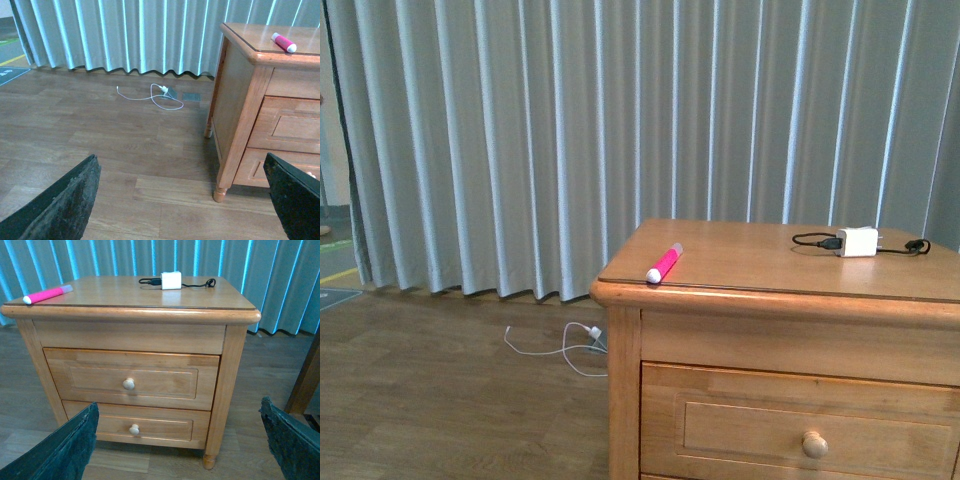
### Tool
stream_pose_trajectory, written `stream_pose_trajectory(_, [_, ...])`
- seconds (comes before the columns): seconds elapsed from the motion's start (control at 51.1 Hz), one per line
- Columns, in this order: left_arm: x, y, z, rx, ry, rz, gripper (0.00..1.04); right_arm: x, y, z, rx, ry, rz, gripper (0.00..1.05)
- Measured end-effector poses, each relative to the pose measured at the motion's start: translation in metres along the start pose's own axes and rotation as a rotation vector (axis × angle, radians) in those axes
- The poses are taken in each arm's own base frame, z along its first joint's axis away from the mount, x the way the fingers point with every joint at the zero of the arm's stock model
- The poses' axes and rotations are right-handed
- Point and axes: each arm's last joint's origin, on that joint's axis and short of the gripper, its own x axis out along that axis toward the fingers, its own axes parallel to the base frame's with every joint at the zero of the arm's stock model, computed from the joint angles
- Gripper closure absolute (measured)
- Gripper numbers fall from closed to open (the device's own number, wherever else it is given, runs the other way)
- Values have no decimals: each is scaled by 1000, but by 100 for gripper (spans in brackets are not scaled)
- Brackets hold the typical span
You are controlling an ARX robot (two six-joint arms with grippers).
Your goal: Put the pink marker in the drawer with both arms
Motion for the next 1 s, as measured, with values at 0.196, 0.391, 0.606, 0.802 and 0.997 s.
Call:
stream_pose_trajectory(0.196, [0, 0, 0, 0, 0, 0, 6, 0, 0, 0, 0, 0, 0, 9])
stream_pose_trajectory(0.391, [0, 0, 0, 0, 0, 0, 6, 0, 0, 0, 0, 0, 0, 9])
stream_pose_trajectory(0.606, [0, 0, 0, 0, 0, 0, 6, 0, 0, 0, 0, 0, 0, 9])
stream_pose_trajectory(0.802, [0, 0, 0, 0, 0, 0, 6, 0, 0, 0, 0, 0, 0, 9])
stream_pose_trajectory(0.997, [0, 0, 0, 0, 0, 0, 6, 5, 4, -4, 51, 130, -106, 9])
